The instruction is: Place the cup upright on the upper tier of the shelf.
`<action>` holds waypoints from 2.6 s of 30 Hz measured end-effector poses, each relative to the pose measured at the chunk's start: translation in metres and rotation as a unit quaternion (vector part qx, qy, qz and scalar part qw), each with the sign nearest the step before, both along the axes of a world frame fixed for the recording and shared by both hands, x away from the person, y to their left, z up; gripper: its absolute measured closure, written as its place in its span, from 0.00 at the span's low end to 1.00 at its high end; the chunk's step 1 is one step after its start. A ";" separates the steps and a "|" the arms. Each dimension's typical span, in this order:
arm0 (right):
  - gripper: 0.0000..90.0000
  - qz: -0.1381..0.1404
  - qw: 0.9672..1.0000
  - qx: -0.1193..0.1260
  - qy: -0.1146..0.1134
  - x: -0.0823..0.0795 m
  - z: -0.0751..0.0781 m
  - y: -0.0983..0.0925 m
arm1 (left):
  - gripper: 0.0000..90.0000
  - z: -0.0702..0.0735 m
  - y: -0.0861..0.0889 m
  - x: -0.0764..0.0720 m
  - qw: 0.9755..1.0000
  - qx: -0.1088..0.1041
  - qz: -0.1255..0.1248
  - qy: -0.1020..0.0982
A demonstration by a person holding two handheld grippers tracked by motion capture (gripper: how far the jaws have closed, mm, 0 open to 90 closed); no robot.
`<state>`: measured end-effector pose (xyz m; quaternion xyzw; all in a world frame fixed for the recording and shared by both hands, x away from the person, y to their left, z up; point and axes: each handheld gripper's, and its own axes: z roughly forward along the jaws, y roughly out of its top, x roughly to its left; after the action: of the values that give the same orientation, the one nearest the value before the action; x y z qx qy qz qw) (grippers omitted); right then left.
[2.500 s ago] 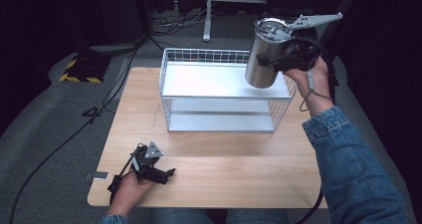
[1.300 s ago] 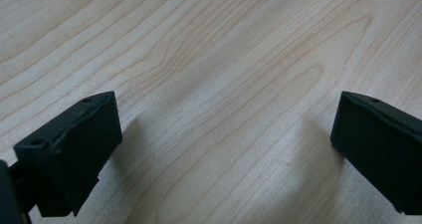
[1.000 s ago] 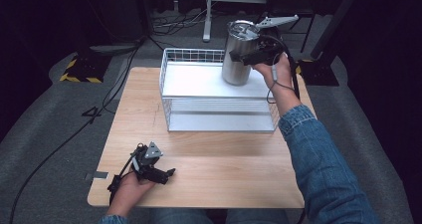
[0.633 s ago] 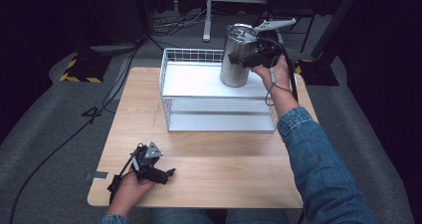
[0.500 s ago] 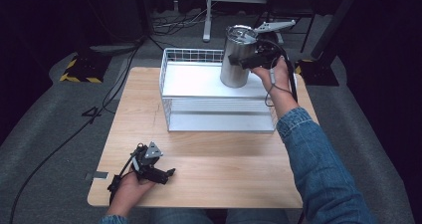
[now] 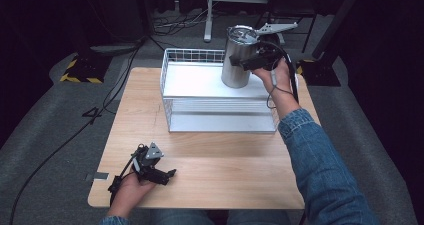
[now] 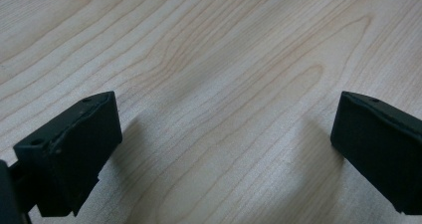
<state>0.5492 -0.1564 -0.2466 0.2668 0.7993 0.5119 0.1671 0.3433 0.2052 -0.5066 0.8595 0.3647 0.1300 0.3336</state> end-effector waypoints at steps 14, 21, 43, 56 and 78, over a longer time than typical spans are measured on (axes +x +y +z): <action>0.00 -0.004 1.000 0.019 -0.004 -0.003 0.001 -0.003 | 0.00 0.000 0.000 0.000 1.000 0.000 0.000 0.000; 0.00 -0.005 1.000 0.016 -0.021 -0.013 0.008 -0.012 | 0.00 0.000 0.000 0.001 1.000 0.003 -0.003 0.000; 0.00 0.034 0.998 0.030 -0.044 -0.074 0.034 -0.061 | 0.00 0.000 0.000 0.002 1.000 0.003 -0.005 0.003; 0.00 0.046 0.998 0.018 -0.044 -0.111 0.021 -0.083 | 0.00 0.000 0.000 0.002 1.000 0.002 -0.005 0.003; 0.04 0.039 0.999 0.008 0.000 -0.153 -0.044 -0.109 | 0.00 0.000 -0.001 0.002 1.000 0.003 -0.005 0.002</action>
<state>0.3961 -0.2658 -0.2903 0.2368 0.8051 0.5241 0.1448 0.3454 0.2047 -0.5061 0.8628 0.3606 0.1273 0.3306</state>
